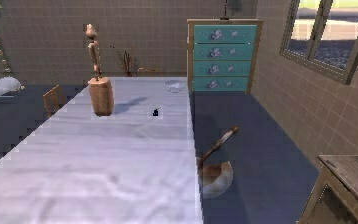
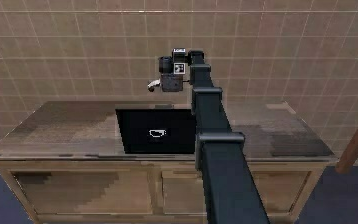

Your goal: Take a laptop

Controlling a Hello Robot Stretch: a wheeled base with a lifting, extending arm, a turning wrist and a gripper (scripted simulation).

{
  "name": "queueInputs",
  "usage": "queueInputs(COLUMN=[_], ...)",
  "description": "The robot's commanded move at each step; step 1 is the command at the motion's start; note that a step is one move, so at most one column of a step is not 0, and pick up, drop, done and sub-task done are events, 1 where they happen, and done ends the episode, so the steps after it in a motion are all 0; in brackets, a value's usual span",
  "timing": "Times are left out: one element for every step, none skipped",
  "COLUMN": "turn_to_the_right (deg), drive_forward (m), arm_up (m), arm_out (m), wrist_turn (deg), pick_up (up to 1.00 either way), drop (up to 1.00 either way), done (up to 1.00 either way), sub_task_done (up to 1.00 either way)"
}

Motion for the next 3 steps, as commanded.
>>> queueInputs(turn_to_the_right=[0.0,0.0,0.0], drive_forward=[0.0,0.0,0.0], arm_up=[-0.3,0.0,0.1], arm_out=[0.0,0.0,0.0], wrist_turn=[0.0,0.0,0.0], pick_up=[0.0,1.0,0.0], drop=[0.0,0.0,0.0], done=[0.0,0.0,0.0], sub_task_done=[0.0,0.0,0.0])
